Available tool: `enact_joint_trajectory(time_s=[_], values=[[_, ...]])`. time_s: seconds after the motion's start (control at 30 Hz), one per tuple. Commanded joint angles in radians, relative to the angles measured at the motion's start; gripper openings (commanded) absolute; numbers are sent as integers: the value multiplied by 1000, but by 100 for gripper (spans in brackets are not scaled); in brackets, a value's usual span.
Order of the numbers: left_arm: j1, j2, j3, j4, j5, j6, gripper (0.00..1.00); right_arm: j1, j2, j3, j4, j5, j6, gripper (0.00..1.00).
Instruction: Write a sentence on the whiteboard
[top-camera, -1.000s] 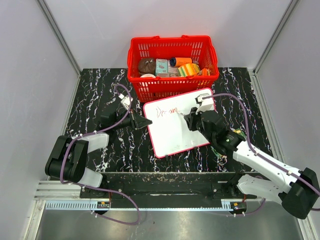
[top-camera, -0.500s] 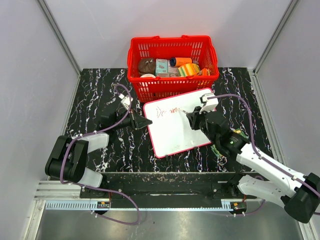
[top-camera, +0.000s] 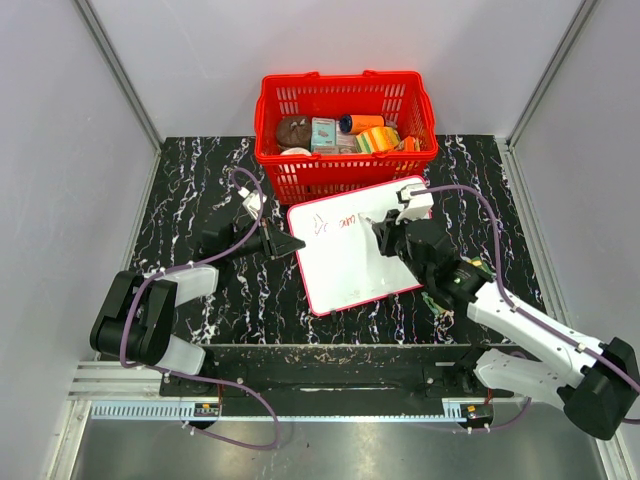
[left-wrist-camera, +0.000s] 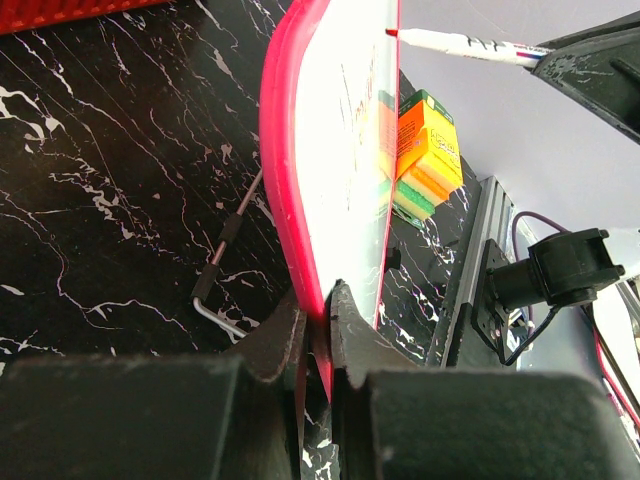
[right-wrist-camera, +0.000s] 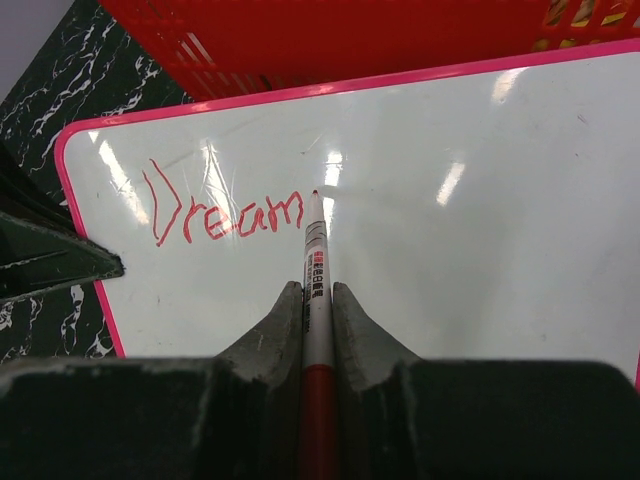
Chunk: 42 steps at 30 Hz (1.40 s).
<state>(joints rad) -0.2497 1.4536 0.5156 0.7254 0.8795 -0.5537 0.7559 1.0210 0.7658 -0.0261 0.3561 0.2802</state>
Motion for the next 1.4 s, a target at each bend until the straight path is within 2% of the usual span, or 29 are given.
enact_joint_trajectory(time_s=[0.0,1.37], values=[[-16,-10,11,-21,-24,158,0,-12,-39,17,77,47,-9,0],[-19,-16,15,-43,-31,172,0,-27,22,-13,43,-6,13,0]])
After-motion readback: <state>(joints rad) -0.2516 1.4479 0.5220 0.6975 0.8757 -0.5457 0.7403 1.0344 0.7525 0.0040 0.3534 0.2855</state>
